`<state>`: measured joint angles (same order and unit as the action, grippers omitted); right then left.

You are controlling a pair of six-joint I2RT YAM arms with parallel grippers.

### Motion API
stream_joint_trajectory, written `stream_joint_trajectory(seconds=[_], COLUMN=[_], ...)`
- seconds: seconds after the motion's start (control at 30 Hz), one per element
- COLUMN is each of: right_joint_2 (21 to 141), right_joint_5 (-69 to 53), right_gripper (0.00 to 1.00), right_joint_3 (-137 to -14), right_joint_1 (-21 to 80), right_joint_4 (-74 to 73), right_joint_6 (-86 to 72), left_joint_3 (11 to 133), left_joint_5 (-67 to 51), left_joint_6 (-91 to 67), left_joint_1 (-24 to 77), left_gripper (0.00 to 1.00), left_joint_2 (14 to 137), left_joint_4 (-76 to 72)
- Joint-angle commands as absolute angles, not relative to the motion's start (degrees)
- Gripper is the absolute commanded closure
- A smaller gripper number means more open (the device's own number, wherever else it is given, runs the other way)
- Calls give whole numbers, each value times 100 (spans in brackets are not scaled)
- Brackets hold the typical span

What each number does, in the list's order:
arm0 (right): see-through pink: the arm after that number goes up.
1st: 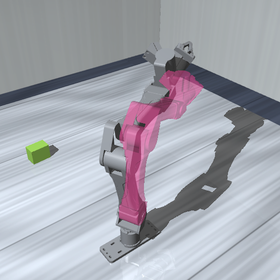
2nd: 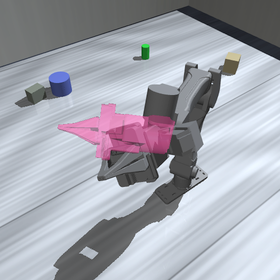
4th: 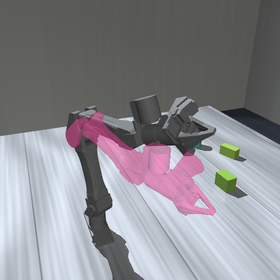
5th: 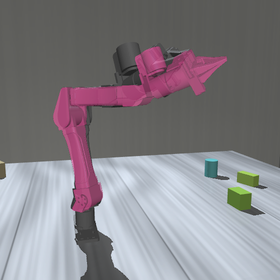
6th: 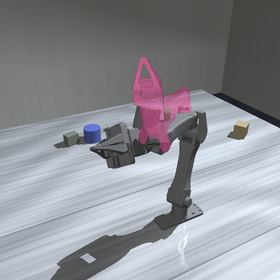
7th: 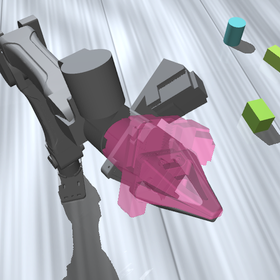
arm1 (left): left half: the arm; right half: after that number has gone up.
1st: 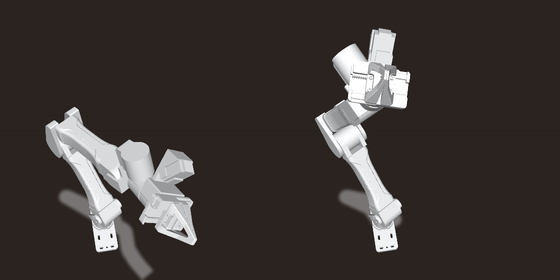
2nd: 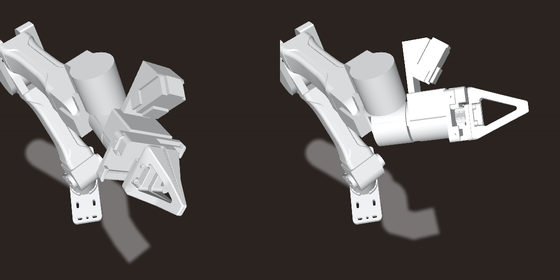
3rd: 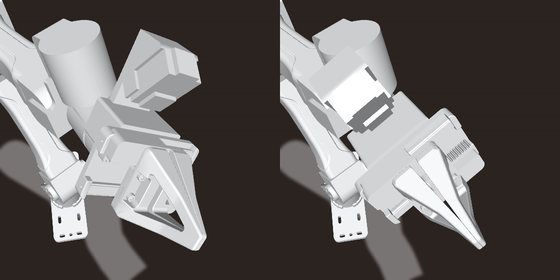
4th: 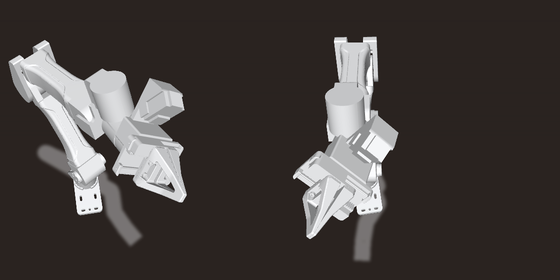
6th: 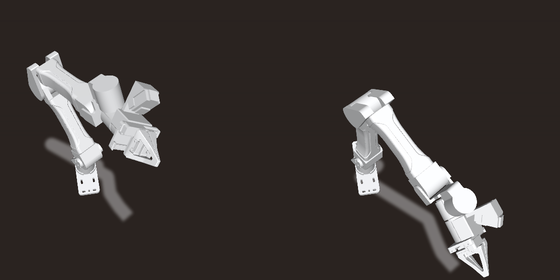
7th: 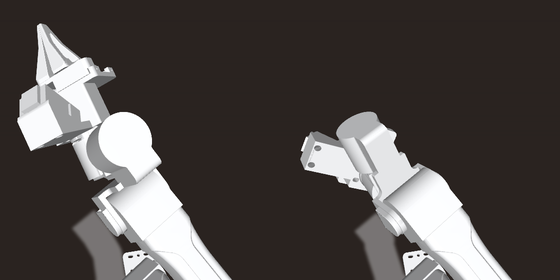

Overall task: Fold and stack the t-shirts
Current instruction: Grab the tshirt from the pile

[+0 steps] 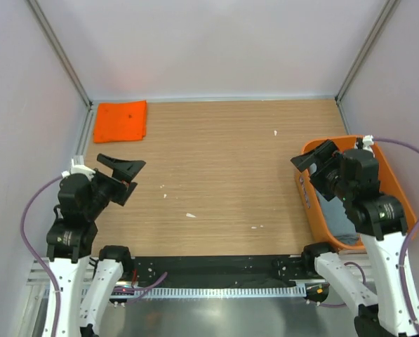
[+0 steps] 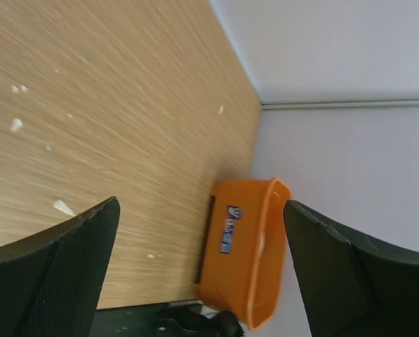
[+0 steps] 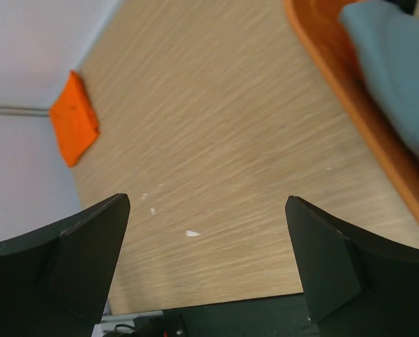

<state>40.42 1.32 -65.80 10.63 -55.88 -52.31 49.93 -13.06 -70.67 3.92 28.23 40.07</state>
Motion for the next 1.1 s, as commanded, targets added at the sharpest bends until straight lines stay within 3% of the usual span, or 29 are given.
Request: stream_joint_trajectory(seconds=[0.0, 0.1, 0.17, 0.37, 0.47, 0.6, 0.67, 0.77, 0.87, 0.97, 1.07], right_joint_2=[4955, 5536, 5756, 6748, 7346, 7760, 7927, 8225, 8349, 8201, 7919], right_joint_5=[1063, 1186, 1345, 2188, 2495, 2917, 2648, 1162, 1055, 1108, 923], right_gripper=[0, 0, 0, 14, 19, 32, 34, 49, 50, 63, 62], right_joint_3=[-7373, -7637, -7830, -8498, -8648, -8552, -8386, -8130, -7946, -7604, -7164], right_joint_1=[1046, 1046, 1046, 653, 195, -552, -729, -809, -791, -791, -782], right_joint_4=[-7381, -7759, -7788, -7936, -7963, -7516, -7165, -5952, -5766, -5652, -5362], right_joint_6=[-4510, -4552, -4755, -4931, -4650, -4351, -4106, -3393, -3743, -3928, -3894], left_joint_3=[5904, 6521, 6740, 7074, 7294, 7427, 7444, 7471, 7471, 7506, 7567], left_joint_5=[-913, -2340, -2391, -2618, -2944, -2769, -2725, -2576, -2470, -2400, -2382], left_joint_6=[-5751, -4072, -3903, -3315, -2927, -2567, -2417, -2207, -2145, -2118, -2136], left_joint_1=[352, 352, 352, 352, 535, 983, 1195, 1388, 1477, 1477, 1468], left_gripper=[0, 0, 0, 0, 7, 15, 18, 20, 20, 20, 20], left_joint_2=[3303, 3550, 3586, 3594, 4033, 4412, 4569, 4684, 4737, 4781, 4869], left_joint_4=[5369, 5265, 5482, 5757, 5871, 5749, 5687, 5686, 5800, 5906, 5889])
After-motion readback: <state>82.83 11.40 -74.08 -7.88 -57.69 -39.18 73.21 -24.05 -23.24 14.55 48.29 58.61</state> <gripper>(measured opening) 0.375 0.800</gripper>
